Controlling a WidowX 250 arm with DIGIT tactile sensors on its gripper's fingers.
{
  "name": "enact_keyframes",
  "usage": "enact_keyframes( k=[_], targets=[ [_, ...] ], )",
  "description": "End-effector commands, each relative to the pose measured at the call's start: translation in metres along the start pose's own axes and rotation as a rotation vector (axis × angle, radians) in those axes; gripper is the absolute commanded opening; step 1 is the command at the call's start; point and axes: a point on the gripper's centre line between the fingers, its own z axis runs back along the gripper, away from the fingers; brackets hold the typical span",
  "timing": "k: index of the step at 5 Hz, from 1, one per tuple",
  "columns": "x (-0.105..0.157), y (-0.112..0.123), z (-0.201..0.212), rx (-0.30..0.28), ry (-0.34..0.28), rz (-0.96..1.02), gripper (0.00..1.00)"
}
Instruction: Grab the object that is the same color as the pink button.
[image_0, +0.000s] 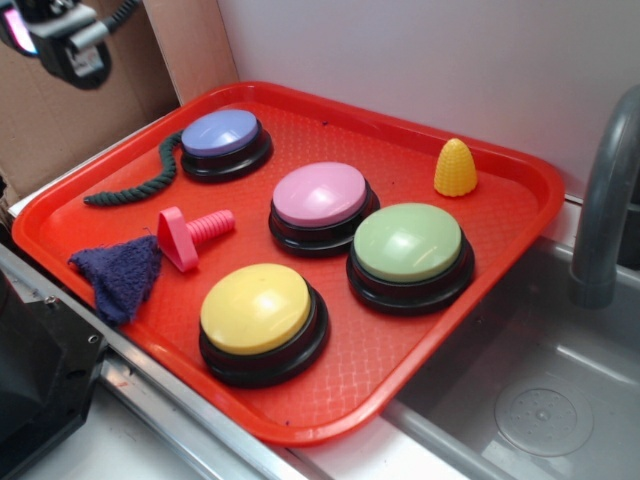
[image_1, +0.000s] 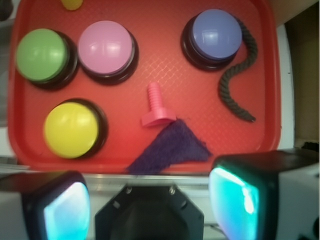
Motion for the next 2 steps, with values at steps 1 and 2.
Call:
enact_keyframes(
  k=[1, 2],
  targets=[
    [0.03, 0.019, -0.055, 0.059, -0.001, -0.01, 1.0],
    [0.039, 0.022, -0.088, 0.051, -0.016, -0.019, 1.0]
  ],
)
